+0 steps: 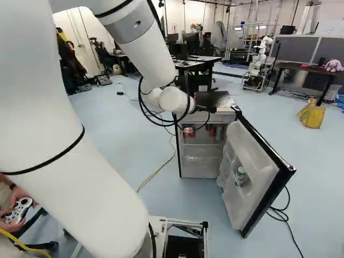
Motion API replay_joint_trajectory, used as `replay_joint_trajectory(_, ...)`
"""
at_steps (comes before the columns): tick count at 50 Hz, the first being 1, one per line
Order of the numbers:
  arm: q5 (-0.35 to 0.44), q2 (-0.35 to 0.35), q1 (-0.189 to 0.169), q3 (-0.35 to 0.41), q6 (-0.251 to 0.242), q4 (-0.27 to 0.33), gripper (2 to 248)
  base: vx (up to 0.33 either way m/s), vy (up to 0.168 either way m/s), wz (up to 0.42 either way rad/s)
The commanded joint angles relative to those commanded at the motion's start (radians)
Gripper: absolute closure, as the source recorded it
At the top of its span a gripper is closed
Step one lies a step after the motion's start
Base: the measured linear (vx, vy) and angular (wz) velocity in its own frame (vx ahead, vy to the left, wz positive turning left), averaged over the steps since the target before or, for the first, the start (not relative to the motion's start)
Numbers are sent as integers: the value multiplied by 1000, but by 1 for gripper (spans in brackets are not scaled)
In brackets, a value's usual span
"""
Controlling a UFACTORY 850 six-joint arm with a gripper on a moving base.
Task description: Grab a drink from the fridge
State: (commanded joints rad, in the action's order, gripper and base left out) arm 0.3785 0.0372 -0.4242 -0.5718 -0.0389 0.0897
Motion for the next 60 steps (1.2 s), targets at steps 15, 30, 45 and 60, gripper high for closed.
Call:
replay_joint_trajectory(15, -158, 13, -48, -25, 0, -9, 3, 0, 0, 0)
replay_joint_trajectory(30, -315, 12, -89, -65, 0, -9, 3, 0, 0, 0)
replay_joint_trajectory(45, -473, 4, -113, -113, 0, -9, 3, 0, 0, 0)
replay_joint_trajectory(60, -630, -3, -125, -161, 0, -9, 3, 0, 0, 0)
